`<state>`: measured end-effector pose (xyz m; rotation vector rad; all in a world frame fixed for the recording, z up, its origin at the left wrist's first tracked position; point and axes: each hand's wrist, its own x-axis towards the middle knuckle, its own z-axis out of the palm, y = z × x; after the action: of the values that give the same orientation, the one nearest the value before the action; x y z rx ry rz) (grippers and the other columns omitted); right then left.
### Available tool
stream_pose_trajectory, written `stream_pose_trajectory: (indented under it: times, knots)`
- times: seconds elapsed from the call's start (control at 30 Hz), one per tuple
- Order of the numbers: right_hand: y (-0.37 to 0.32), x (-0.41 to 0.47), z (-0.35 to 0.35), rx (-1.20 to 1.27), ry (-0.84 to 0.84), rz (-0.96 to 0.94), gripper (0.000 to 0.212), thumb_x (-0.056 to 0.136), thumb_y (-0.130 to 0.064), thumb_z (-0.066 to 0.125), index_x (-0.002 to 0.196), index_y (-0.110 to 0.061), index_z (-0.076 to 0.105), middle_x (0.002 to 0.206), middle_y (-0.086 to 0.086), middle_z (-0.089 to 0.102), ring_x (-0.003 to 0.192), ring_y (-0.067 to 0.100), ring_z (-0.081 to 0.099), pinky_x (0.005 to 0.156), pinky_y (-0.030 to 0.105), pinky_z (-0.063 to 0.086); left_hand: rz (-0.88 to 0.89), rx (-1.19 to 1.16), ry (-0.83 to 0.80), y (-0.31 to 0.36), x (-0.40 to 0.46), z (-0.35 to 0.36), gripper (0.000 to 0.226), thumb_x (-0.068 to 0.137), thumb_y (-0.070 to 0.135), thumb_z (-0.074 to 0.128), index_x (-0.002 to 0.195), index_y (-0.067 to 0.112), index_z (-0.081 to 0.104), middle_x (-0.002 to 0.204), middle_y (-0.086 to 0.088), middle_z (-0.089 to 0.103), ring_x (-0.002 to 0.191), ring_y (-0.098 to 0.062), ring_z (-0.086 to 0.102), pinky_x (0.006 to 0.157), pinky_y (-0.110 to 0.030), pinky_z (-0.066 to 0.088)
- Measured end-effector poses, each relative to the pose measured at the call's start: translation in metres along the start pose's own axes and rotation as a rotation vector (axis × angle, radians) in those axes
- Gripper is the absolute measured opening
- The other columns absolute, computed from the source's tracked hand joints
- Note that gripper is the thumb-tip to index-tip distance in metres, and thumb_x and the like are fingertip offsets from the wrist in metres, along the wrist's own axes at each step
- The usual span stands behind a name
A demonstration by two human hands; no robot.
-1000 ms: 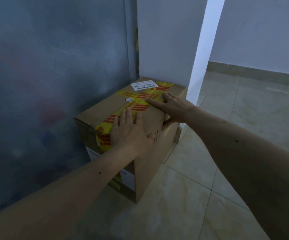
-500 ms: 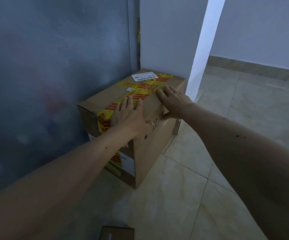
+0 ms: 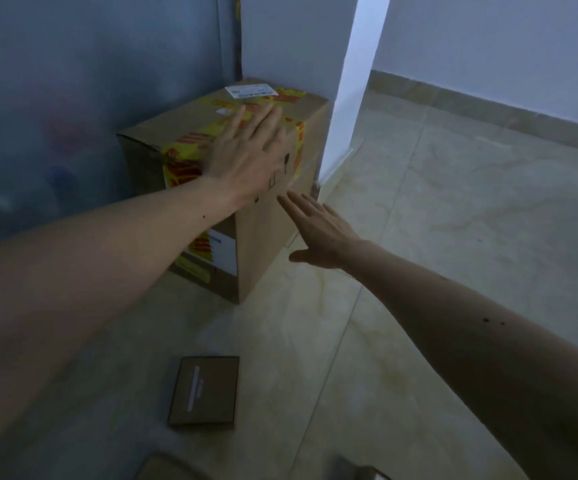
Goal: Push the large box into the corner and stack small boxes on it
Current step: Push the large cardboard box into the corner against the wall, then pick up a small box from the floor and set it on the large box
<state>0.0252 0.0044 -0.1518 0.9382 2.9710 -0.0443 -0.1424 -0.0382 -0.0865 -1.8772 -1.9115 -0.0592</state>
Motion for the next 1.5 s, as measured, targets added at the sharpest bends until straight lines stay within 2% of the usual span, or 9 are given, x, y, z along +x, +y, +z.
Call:
stream_pose_trajectory:
  times: [0.17,0.43,0.63,0.83,0.97,1.13,1.27,1.4,1.5]
  knots:
    - [-0.021,-0.058,0.037,0.028,-0.148,0.006,0.112,0.078,-0.044,0.074,0.155,-0.02,-0.003,0.165,0.007,0.002,0.152,0.028,0.006,0.121,0.048,0.013,0.331,-0.042,0.03,0.033,-0.05,0.0,0.063,0.1,0.038,0.023,0.151,0.004,0.011,0.162,-0.017,0.008,0.15,-0.029,0.005,0.12,-0.043,0.0]
    - [-0.033,-0.171,0.087,-0.02,-0.477,-0.021,0.116,0.071,-0.043,0.08,0.155,-0.018,0.003,0.164,0.006,0.011,0.151,0.026,0.011,0.122,0.046,0.014,0.336,-0.199,-0.739,0.063,-0.177,0.058,0.123,0.07,0.085,0.043,0.151,0.004,-0.005,0.163,-0.013,-0.005,0.15,-0.025,-0.002,0.119,-0.034,0.003]
    - [-0.044,-0.255,0.122,-0.023,-0.74,0.143,0.132,0.064,-0.056,0.079,0.153,-0.01,-0.007,0.165,0.011,-0.004,0.152,0.031,-0.002,0.12,0.05,0.004,0.332,-0.074,-1.016,0.069,-0.23,0.091,0.148,0.053,0.087,0.058,0.148,0.002,-0.017,0.161,-0.015,-0.018,0.149,-0.029,-0.013,0.121,-0.039,-0.001]
    - [-0.063,-0.305,0.148,0.034,-0.833,0.337,0.147,0.057,-0.061,0.08,0.15,-0.006,-0.019,0.162,0.014,-0.018,0.15,0.038,-0.011,0.116,0.064,0.01,0.291,0.027,-0.974,0.09,-0.252,0.094,0.144,0.058,0.066,0.076,0.148,-0.001,-0.016,0.162,-0.016,-0.008,0.149,-0.033,-0.001,0.119,-0.047,0.012]
    - [-0.06,-0.305,0.155,0.079,-0.729,0.373,0.144,0.056,-0.059,0.082,0.152,-0.012,-0.013,0.164,0.01,-0.002,0.15,0.036,0.005,0.113,0.061,0.025,0.275,-0.092,-0.899,0.098,-0.249,0.096,0.126,0.068,0.053,0.076,0.151,0.008,-0.008,0.162,-0.007,0.002,0.147,-0.028,0.013,0.113,-0.053,0.027]
    - [-0.053,-0.275,0.151,0.215,-0.477,0.363,0.136,0.058,-0.059,0.081,0.154,-0.02,-0.007,0.163,0.004,0.013,0.147,0.029,0.019,0.114,0.053,0.03,0.451,-0.18,-0.801,0.114,-0.243,0.096,0.134,0.064,0.061,0.076,0.15,0.013,-0.015,0.163,-0.004,-0.013,0.15,-0.023,-0.007,0.117,-0.054,0.01]
    - [-0.053,-0.267,0.152,0.197,-0.497,0.432,0.143,0.052,-0.056,0.086,0.153,-0.016,-0.007,0.162,0.005,0.009,0.147,0.033,0.013,0.112,0.057,0.028,0.298,-0.114,-0.903,0.119,-0.24,0.095,0.147,0.055,0.049,0.086,0.149,0.017,-0.023,0.159,-0.005,-0.026,0.147,-0.032,-0.019,0.11,-0.068,0.01]
    - [-0.063,-0.263,0.161,0.249,-0.458,0.431,0.122,0.061,-0.04,0.086,0.15,-0.012,0.007,0.147,0.008,0.032,0.132,0.029,0.032,0.101,0.043,0.046,0.283,-0.209,-0.899,0.123,-0.237,0.092,0.128,0.061,0.038,0.086,0.15,0.018,-0.002,0.155,-0.008,0.012,0.139,-0.033,0.024,0.098,-0.049,0.044]
    - [-0.075,-0.252,0.166,0.29,-0.409,0.413,0.119,0.062,-0.043,0.084,0.15,-0.013,0.01,0.143,0.007,0.035,0.129,0.029,0.034,0.1,0.043,0.047,0.22,-0.265,-0.851,0.134,-0.239,0.092,0.117,0.058,0.037,0.085,0.146,0.017,0.011,0.142,-0.008,0.026,0.118,-0.031,0.043,0.075,-0.037,0.046]
